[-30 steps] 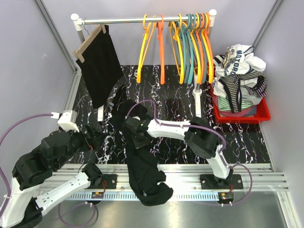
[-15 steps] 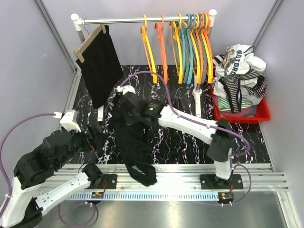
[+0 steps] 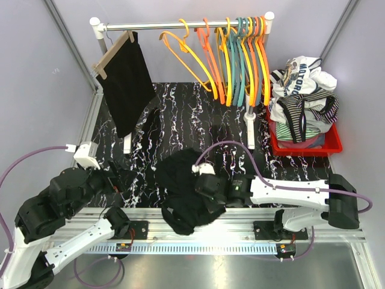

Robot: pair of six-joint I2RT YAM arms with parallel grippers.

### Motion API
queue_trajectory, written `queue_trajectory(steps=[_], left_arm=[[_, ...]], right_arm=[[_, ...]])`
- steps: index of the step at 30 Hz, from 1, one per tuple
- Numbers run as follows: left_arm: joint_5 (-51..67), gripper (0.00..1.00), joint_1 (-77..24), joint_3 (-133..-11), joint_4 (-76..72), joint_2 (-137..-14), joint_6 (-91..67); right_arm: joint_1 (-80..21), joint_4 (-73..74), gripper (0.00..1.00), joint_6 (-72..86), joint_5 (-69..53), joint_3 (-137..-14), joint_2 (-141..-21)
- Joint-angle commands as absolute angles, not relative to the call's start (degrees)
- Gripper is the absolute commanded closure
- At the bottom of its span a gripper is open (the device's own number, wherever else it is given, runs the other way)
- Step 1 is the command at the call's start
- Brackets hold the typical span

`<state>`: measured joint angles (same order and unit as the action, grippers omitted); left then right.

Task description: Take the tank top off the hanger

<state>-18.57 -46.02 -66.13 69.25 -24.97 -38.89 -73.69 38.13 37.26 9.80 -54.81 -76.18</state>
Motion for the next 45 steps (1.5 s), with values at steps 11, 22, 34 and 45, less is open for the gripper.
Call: queue_trajectory(steps=[11,22,34,45], left_arm=[[-17.84,0.01,-46.05,-65.83,65.56,-26.1,-38.76],[-19.16,0.01,-46.06,-65.92,67.68,-23.73,-39.99],[-15.56,0.01,-46.06,-64.69,64.69,-25.84,-38.32],[-11.96,0.01,-46.06,-65.65,63.54,-29.7,-37.44]], right_arm=[[-78.4,41.58,0.0,33.67,14.33,-69.69,-96.83],[-77.61,36.65,0.08,34.26,10.9,-69.7,-112.67],[-68.83,47.7,1.0,49.28,21.69,-57.22,-81.25],[-45.81,61.79,1.0,71.01,29.36,-48.43,-55.47]])
